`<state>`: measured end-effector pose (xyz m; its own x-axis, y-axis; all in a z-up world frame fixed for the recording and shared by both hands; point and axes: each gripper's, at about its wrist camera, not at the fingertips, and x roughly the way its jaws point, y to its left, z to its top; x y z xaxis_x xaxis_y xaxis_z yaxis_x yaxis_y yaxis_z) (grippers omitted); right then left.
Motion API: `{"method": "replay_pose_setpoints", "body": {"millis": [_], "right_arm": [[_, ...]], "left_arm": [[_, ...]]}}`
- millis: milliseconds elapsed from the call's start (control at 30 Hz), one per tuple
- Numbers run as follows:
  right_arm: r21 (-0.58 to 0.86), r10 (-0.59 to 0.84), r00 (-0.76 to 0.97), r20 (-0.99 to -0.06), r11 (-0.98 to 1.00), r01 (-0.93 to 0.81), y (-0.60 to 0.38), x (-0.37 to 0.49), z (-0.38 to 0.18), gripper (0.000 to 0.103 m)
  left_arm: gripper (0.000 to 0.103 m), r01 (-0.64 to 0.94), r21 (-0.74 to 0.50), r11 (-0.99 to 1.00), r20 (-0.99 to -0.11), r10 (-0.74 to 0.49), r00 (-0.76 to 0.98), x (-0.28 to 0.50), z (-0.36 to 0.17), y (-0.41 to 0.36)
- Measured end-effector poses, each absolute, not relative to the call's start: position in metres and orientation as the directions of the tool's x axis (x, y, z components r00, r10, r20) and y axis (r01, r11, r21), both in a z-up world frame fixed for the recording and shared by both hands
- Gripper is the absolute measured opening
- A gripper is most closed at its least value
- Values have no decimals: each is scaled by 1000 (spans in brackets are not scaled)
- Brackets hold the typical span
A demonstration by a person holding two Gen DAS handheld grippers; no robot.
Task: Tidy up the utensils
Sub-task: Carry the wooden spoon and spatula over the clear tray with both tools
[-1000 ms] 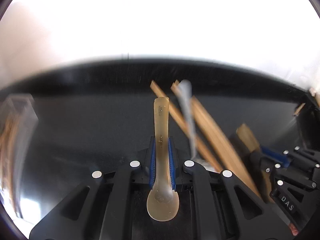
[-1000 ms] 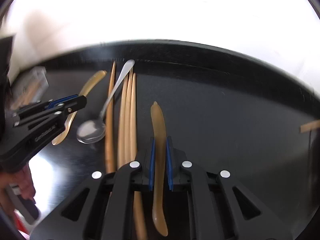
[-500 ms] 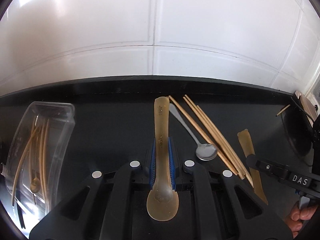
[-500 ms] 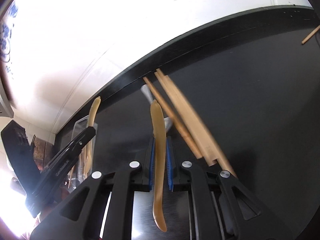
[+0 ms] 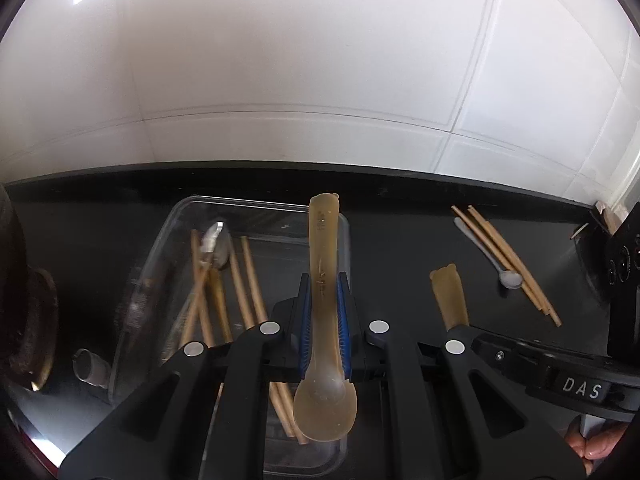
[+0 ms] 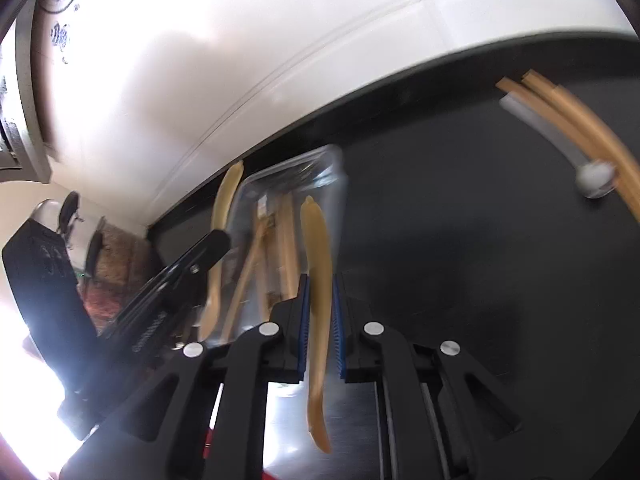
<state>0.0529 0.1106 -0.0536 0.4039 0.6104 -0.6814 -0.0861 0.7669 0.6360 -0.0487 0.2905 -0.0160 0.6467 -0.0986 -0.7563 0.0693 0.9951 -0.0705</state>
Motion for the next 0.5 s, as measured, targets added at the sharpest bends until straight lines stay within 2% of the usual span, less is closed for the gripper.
{"method": "replay_pose_setpoints", "body": {"millis": [167,500], "right_arm": [[628,594,330,-733,778,-8,167,48,-85,11],[528,487,406,-774,849,-13,208,56,-64,11]], "left_arm": [[11,65,-47,997,-768,-77,635,-44,-12,339],[11,114,-103,988,-759,-152,634,-38,-20,376]]}}
